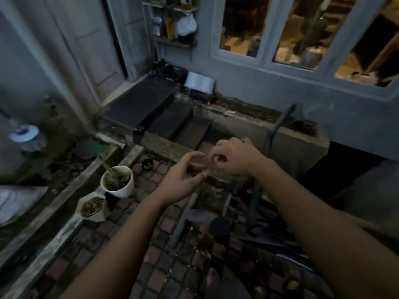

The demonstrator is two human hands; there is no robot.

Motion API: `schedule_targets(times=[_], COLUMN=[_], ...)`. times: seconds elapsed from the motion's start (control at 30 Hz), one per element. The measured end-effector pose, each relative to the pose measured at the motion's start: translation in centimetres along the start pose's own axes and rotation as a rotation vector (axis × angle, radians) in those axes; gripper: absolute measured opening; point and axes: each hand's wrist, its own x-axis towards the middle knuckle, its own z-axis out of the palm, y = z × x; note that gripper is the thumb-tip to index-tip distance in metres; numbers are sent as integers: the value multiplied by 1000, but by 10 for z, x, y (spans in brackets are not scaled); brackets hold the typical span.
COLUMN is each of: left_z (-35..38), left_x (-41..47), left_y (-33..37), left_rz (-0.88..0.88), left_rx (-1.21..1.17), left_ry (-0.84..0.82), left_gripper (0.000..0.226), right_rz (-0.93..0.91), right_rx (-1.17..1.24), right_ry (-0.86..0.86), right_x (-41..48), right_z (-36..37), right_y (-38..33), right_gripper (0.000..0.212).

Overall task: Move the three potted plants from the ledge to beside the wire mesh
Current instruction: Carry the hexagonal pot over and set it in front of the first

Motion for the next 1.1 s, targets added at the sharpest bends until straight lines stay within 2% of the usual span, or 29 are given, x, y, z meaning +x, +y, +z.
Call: schedule_targets(times=[0.13, 0.3, 0.53, 0.63, 0.7, 0.8, 0.9, 1.0, 1.1], left_z=[-87, -185, -280, -290, -289, -282, -275, -269, -245], left_x=[18, -1, -31, -31, -27, -26, -39, -42, -43], left_y=[-50, -127, -291, -397, -481, -614, -757, -839, -906], left_rz=[-97, -316, -580, -671, -735, -801, -867, -907, -872], left_rx=[181, 211, 261, 239, 157, 57, 143, 204, 218], left_ry=[175, 452, 623, 684, 712, 638, 565, 551, 663], left_gripper=[59, 73, 68, 66, 72, 88, 84, 78, 63], right_rz=[-60, -164, -247, -216, -214, -256, -288, -261, -234], right_rx=[123, 344, 575, 670, 755, 779, 779, 826, 862], right_ry=[-10, 25, -17, -10, 2, 2, 13, 45, 0], right_x=[103, 236, 385, 439, 469, 503, 531, 550, 570], right_z=[17, 61, 165, 248, 319, 435, 562, 641, 724], right_y=[-47, -120, -211, -239, -254, -271, -287, -289, -300], right_gripper=[39, 61, 60, 61, 59, 56, 53, 50, 47])
